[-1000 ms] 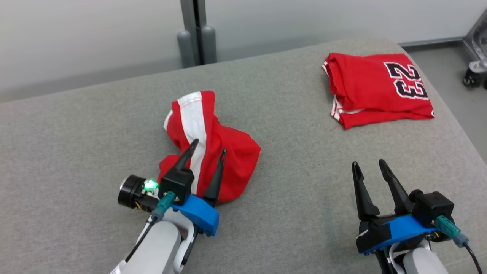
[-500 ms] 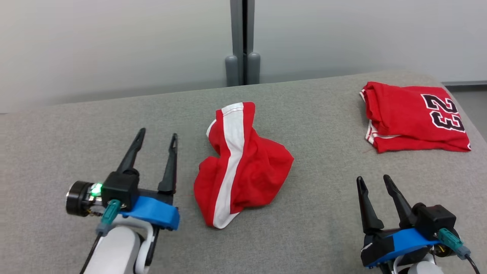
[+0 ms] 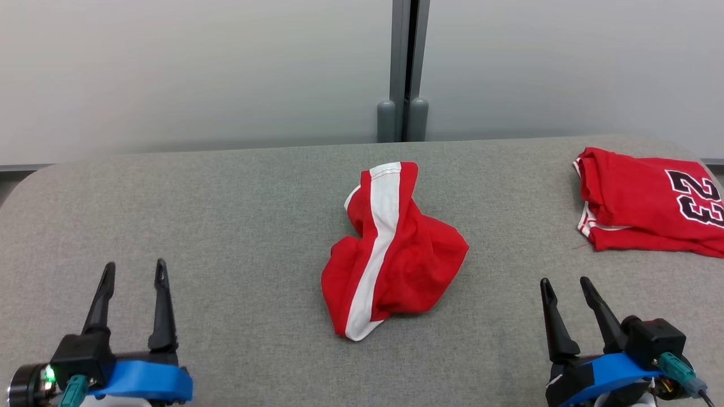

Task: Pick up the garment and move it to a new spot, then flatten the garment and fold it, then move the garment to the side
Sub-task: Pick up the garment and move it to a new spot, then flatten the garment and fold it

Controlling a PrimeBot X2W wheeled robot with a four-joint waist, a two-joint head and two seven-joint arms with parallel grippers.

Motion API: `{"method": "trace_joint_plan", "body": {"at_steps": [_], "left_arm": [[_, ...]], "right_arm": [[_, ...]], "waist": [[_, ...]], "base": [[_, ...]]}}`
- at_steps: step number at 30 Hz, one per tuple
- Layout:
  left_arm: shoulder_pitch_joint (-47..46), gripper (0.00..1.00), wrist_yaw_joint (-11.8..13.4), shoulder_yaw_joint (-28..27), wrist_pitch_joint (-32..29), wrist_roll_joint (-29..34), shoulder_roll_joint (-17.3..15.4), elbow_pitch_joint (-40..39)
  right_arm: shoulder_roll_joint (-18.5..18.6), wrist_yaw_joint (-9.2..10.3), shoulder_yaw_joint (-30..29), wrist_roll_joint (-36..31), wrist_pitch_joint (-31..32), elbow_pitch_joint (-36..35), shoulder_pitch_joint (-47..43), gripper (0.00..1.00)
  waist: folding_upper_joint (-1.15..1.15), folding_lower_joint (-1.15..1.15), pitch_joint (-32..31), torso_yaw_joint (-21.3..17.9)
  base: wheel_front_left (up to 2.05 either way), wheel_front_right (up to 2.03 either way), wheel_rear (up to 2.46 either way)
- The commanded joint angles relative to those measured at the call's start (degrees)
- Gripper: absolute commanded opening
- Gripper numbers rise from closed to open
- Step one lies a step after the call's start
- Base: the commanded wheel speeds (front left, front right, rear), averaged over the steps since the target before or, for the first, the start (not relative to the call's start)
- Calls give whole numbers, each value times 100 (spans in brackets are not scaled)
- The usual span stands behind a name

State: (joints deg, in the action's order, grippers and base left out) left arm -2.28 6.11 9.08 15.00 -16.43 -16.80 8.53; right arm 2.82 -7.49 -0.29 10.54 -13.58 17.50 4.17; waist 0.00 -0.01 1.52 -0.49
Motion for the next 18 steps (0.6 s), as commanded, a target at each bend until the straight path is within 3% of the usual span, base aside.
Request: {"method": "trace_joint_plan", "body": {"at_steps": [1, 9, 18], "left_arm": [[84, 100, 34, -57, 23, -35, -29, -12], [662, 100, 271, -170, -249, -59, -138, -99], [845, 100, 356, -47, -844, -7, -334, -726]], "right_arm": [[15, -1, -16, -14, 33, -16, -54, 100], [14, -1, -74, -10, 119, -43, -202, 100], [15, -1, -127, -33, 272, -77, -327, 100]], "waist": [[0, 1, -15, 11], [0, 1, -120, 88], [0, 1, -188, 140]], "base": [[0, 0, 0], [0, 0, 0], [0, 0, 0]]}}
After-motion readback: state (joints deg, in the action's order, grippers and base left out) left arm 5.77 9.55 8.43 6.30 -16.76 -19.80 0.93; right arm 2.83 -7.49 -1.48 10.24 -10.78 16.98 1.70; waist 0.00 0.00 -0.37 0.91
